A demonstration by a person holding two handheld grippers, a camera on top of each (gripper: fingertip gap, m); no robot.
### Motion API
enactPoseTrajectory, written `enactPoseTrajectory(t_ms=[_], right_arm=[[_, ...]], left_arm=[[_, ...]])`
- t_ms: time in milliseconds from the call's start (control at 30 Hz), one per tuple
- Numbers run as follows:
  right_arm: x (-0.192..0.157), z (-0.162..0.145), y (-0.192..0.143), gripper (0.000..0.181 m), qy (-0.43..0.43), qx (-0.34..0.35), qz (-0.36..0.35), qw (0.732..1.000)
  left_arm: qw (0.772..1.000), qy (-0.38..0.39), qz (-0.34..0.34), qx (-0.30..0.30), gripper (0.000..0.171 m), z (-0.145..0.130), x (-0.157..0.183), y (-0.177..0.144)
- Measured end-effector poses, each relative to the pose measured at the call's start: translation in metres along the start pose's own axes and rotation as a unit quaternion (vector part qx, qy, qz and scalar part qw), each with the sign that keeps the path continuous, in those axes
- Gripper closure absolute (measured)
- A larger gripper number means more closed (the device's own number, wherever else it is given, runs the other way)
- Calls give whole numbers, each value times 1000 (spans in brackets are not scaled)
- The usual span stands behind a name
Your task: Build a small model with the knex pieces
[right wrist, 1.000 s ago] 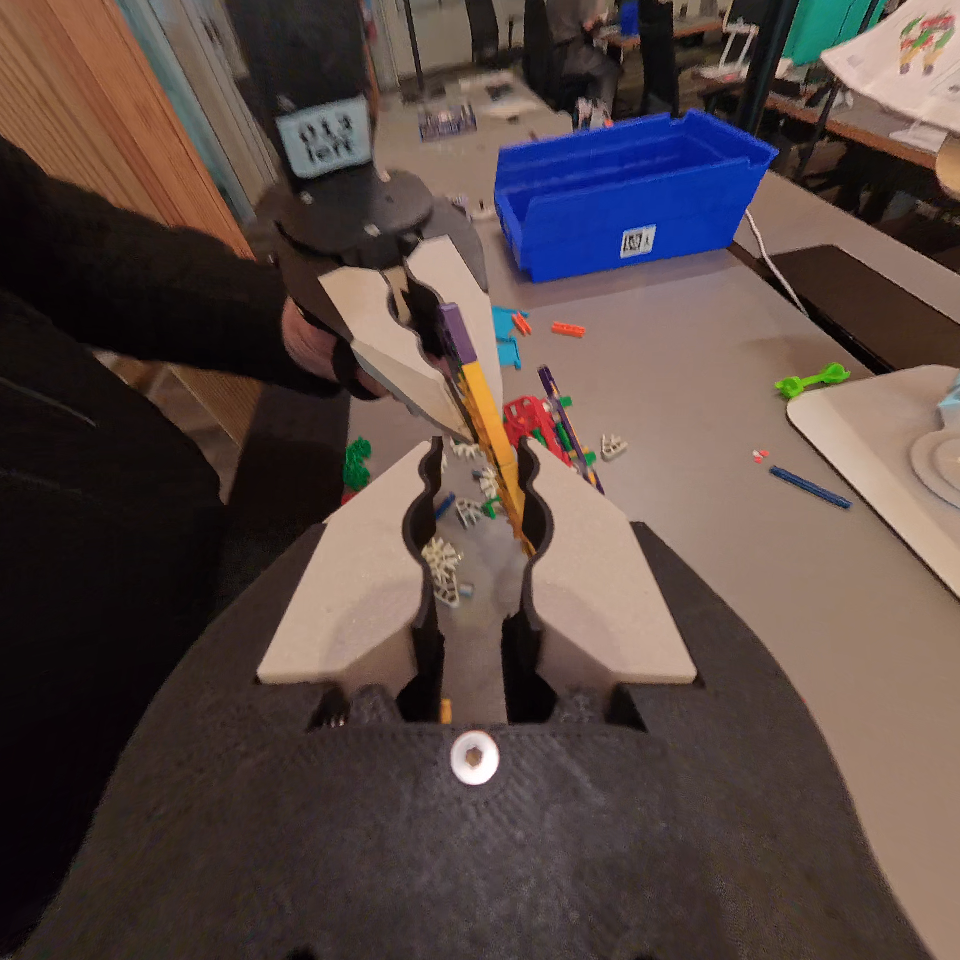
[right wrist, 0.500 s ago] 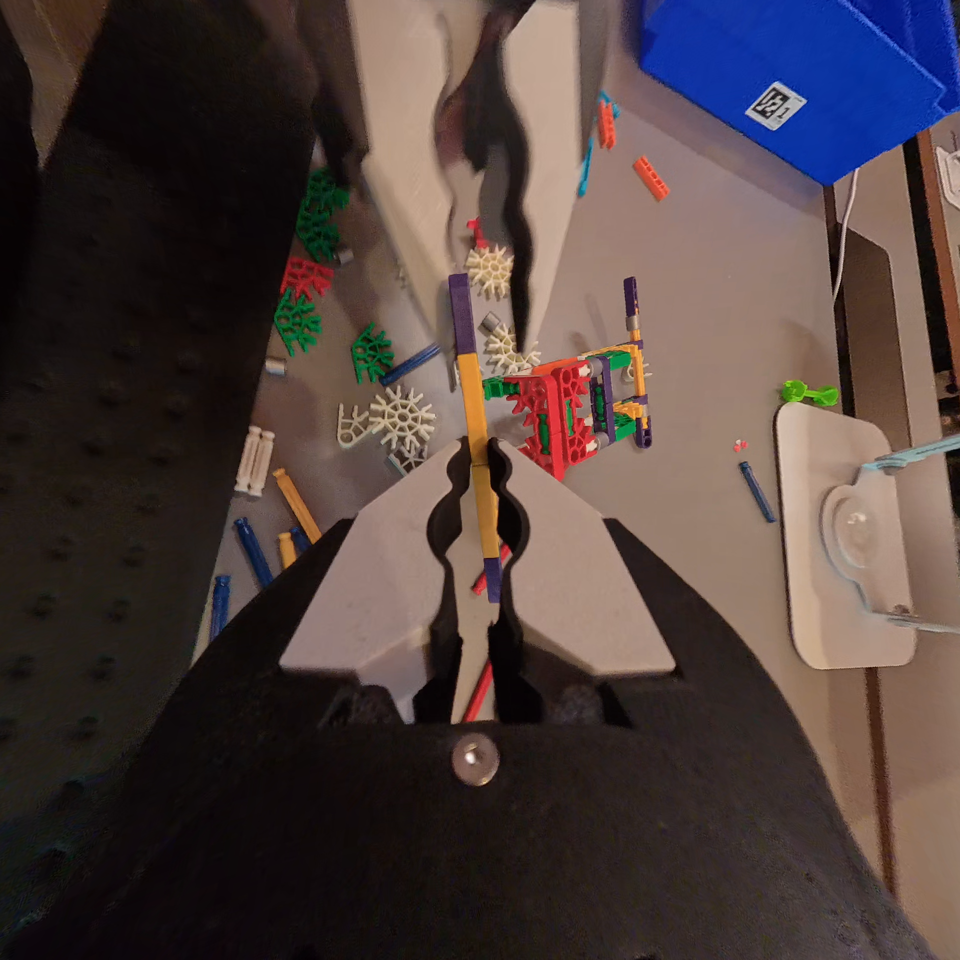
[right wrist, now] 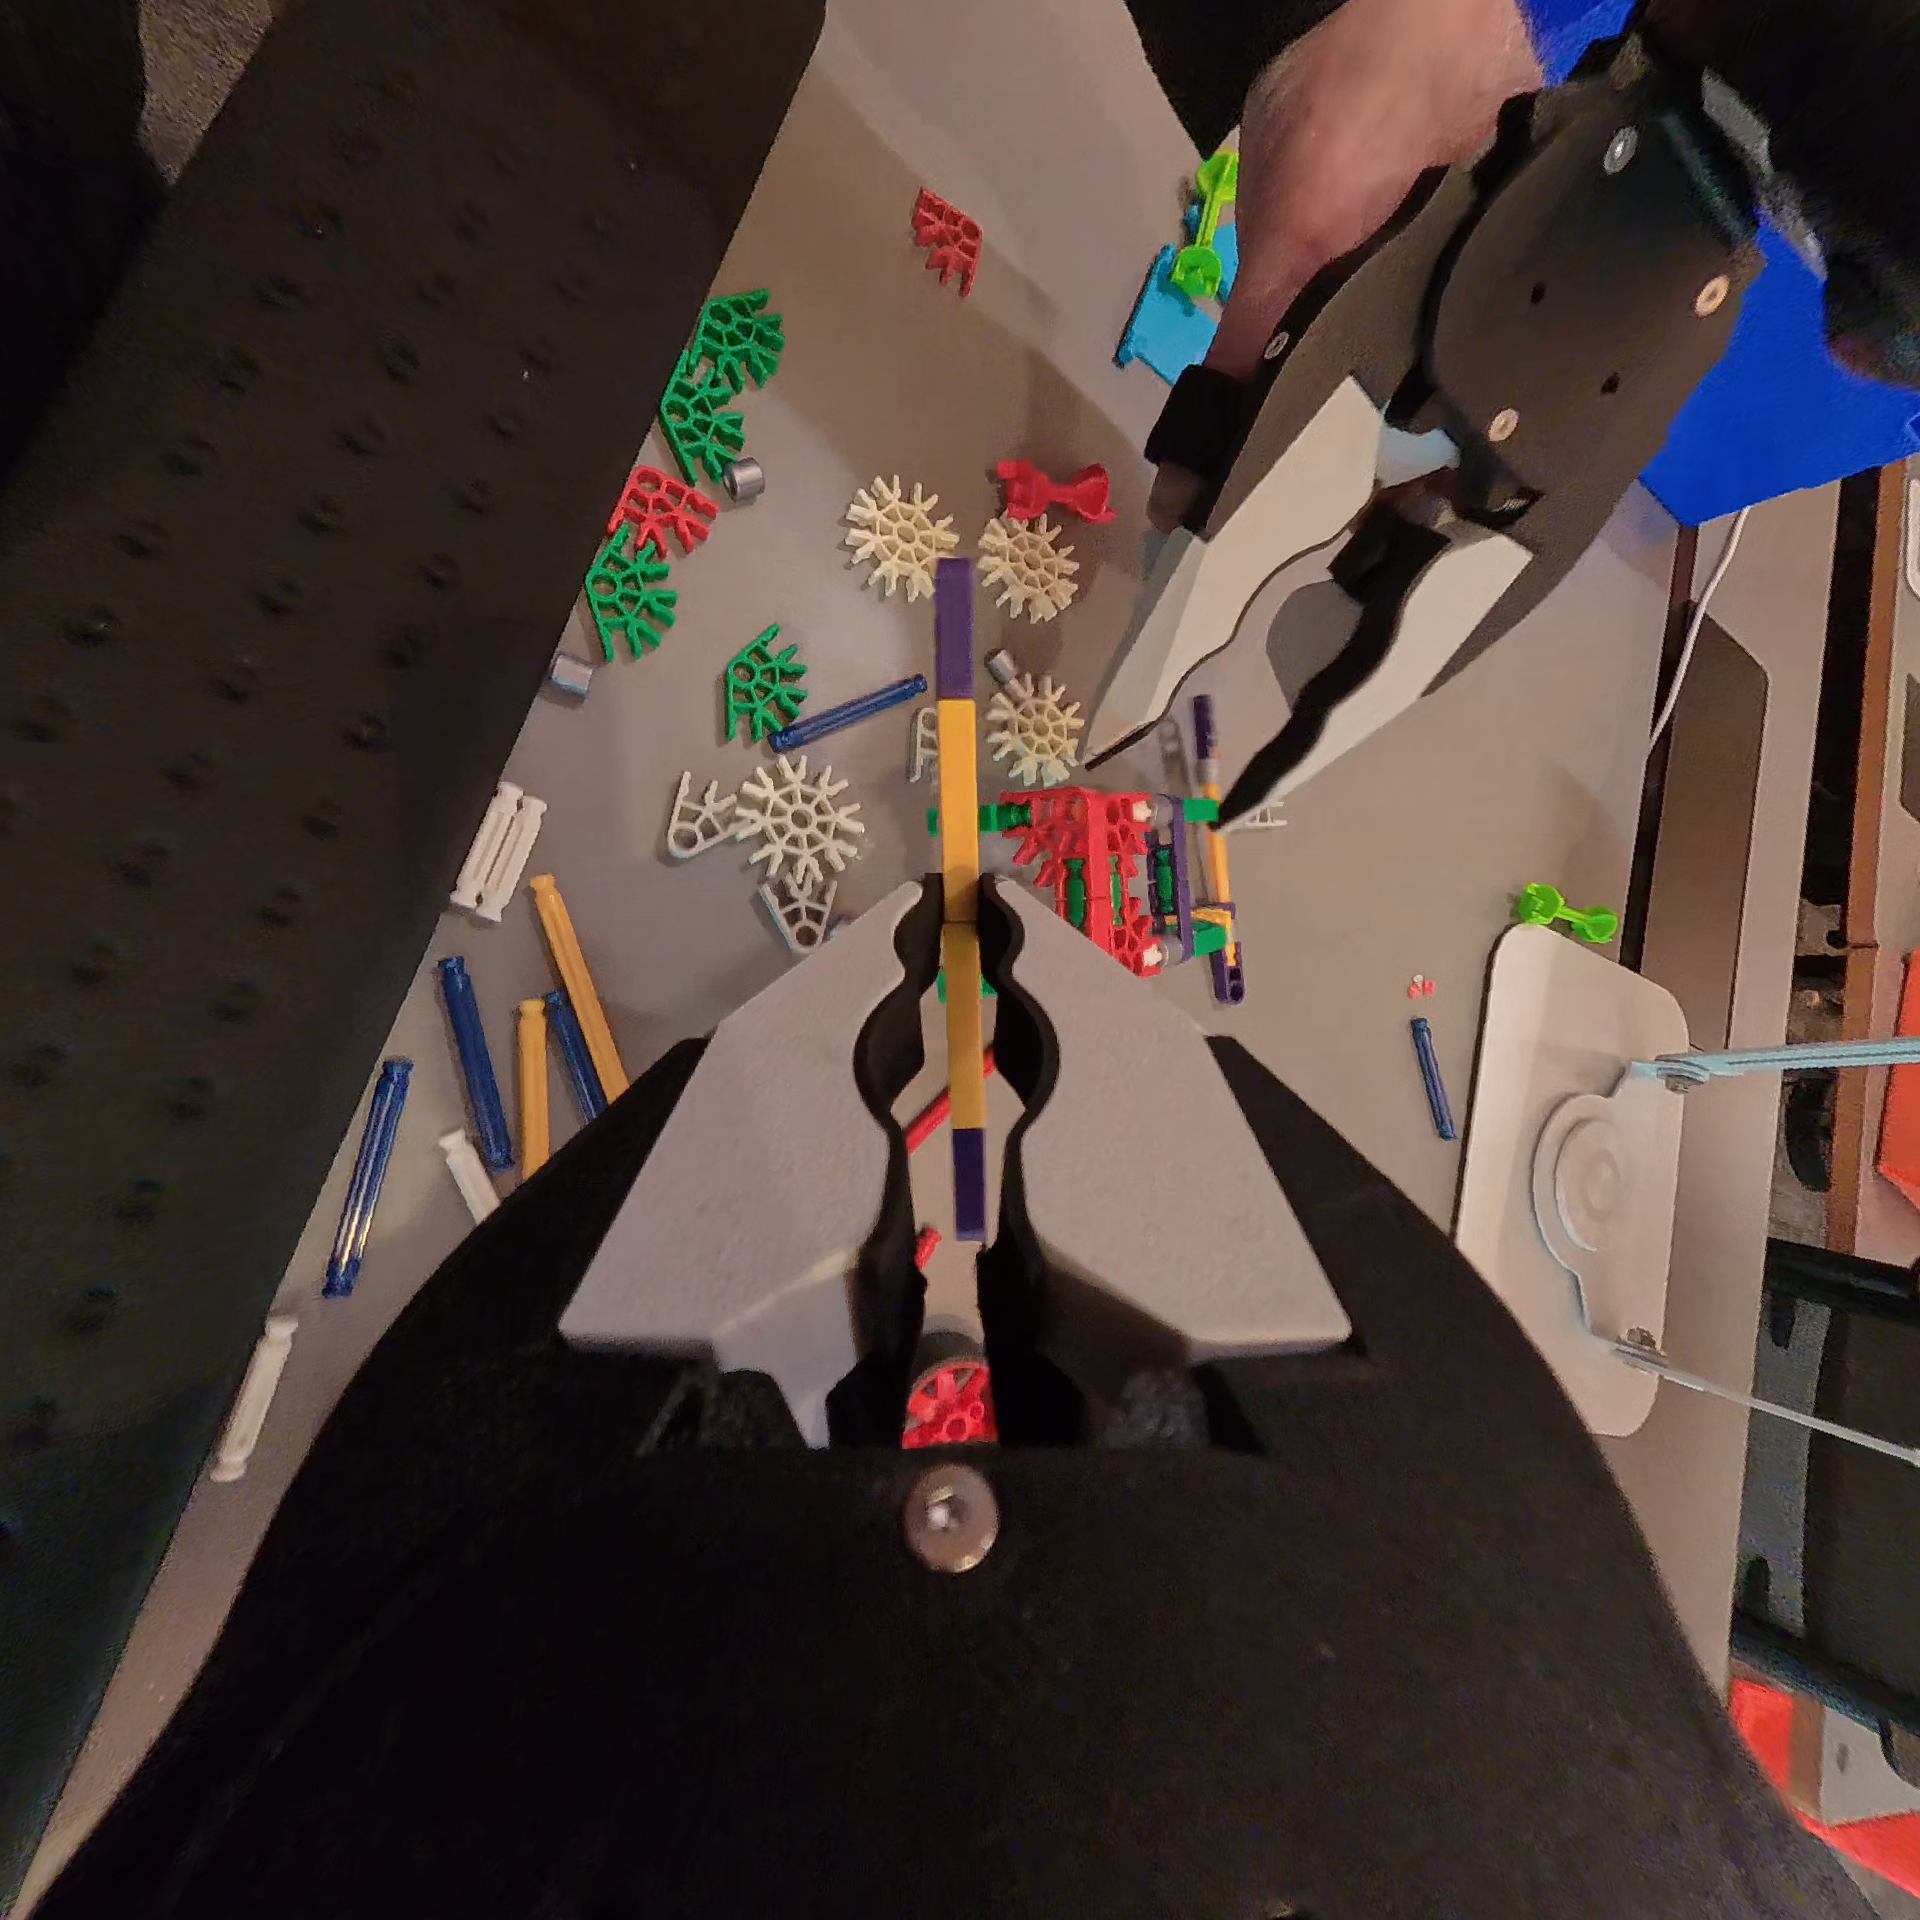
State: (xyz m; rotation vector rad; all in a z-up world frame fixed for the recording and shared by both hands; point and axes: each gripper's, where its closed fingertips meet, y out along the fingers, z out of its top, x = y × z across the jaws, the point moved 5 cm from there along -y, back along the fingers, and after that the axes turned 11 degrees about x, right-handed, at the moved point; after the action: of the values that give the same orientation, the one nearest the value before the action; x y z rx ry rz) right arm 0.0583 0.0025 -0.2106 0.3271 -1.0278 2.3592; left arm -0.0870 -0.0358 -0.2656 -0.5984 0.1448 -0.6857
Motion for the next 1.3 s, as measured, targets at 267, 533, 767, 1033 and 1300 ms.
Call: enactPoseTrajectory(t_ms=[267,533,767,1033,1300], right_arm=[[10,-12,-15,176,5,0,8,1000],[57,-27,-23,174,-42,-33,-18,998],[119,-46,-12,173,-110,-65,-37,991],[165,-116,37,174,-147,-124,-56,980],[161,-144,45,142,-113,-178,-45,977]], left_arm=[[1000,-20,18,15,152,-7,-10,13],[986,-43,148,61,153,-3,-28,-6],[953,-58,291,61,154,0,-54,-42],[908,-65,414,-16,155,-25,-81,-42],[909,-83,404,-55,156,-41,-78,-24]])
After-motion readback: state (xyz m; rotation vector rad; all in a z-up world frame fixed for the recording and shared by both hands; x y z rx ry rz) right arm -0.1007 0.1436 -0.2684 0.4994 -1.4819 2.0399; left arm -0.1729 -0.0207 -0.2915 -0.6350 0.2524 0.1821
